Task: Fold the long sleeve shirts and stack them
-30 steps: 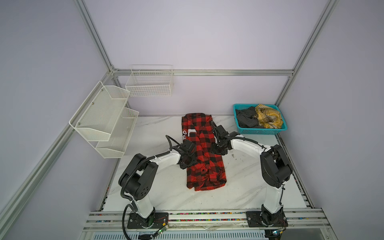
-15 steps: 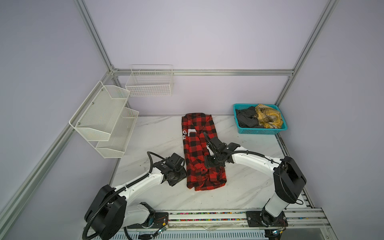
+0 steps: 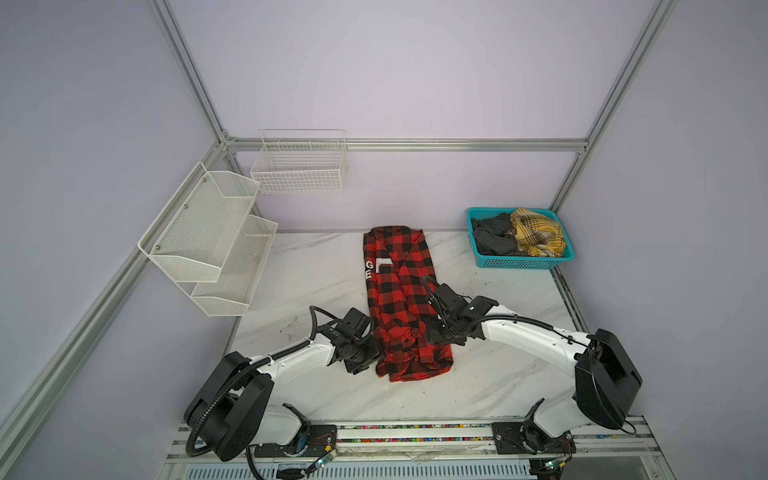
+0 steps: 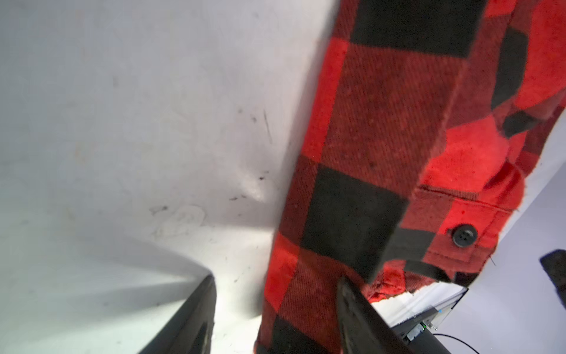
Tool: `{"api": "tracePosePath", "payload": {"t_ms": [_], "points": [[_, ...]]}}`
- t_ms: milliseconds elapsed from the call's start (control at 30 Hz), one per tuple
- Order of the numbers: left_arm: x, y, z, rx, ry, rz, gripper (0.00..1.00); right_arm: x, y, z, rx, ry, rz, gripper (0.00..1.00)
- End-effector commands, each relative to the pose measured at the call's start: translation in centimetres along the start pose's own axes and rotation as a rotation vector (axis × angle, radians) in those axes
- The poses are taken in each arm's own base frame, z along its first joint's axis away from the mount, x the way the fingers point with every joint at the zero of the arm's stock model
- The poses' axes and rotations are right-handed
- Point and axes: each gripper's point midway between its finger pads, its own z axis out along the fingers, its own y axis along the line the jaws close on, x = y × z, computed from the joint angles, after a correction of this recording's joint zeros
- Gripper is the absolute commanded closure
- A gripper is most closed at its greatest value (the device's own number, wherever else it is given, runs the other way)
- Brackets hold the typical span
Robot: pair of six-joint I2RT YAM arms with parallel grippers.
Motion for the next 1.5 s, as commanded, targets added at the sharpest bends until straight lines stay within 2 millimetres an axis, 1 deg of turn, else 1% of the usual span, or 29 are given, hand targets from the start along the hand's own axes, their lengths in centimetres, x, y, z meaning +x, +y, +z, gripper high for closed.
{"api": "tracePosePath", "payload": {"t_ms": [0,133,267,333,433,500,567,700,800,867,1000,1167,1300,1400,1467], "points": [[2.1,1.1,0.6,0.016,0.088,0.030,0.38,1.1,-1.9,0.6,0.040,0.034,0.052,0.37],[2.7,0.8,0.1,0.046,0.102,0.048,0.36,1.6,-2.3,1.5,0.000,0.066,0.075,0.37],[3.5,1.4,0.5,0.033,0.147,0.045,0.37,3.0,-2.9,2.7,-0.023,0.109,0.091,0.37],[3.5,1.6,0.7,0.024,0.151,0.046,0.37,3.7,-2.8,3.1,-0.055,0.129,0.097,0.37],[3.1,1.3,0.8,0.029,0.139,0.064,0.36,4.3,-2.6,3.5,-0.081,0.143,0.104,0.37],[2.9,1.2,1.1,0.025,0.136,0.067,0.36,4.6,-2.6,3.6,-0.095,0.146,0.111,0.40],[2.9,1.3,1.5,0.013,0.142,0.062,0.36,5.0,-2.5,3.8,-0.113,0.155,0.111,0.45],[2.8,1.5,1.7,0.013,0.141,0.062,0.40,5.7,-2.2,4.2,-0.150,0.169,0.144,0.52],[2.9,1.7,1.8,0.013,0.141,0.061,0.40,5.8,-2.3,4.0,-0.151,0.164,0.151,0.54],[3.1,2.4,2.5,-0.012,0.160,0.050,0.41,5.9,-2.4,3.9,-0.155,0.164,0.154,0.55],[3.4,3.0,3.3,-0.037,0.182,0.044,0.47,6.3,-2.5,4.1,-0.155,0.171,0.161,0.59],[3.7,3.8,4.0,-0.065,0.193,0.040,0.64,6.4,-2.3,4.0,-0.166,0.170,0.172,0.62],[4.0,4.4,3.9,-0.076,0.191,0.025,0.73,6.5,-2.0,3.9,-0.182,0.165,0.180,0.66],[4.0,4.4,3.5,-0.065,0.181,0.024,0.77,6.6,-1.7,3.8,-0.192,0.162,0.183,0.72],[3.8,4.2,3.2,-0.058,0.169,0.023,0.83,6.8,-1.4,3.8,-0.198,0.163,0.182,0.78]]}}
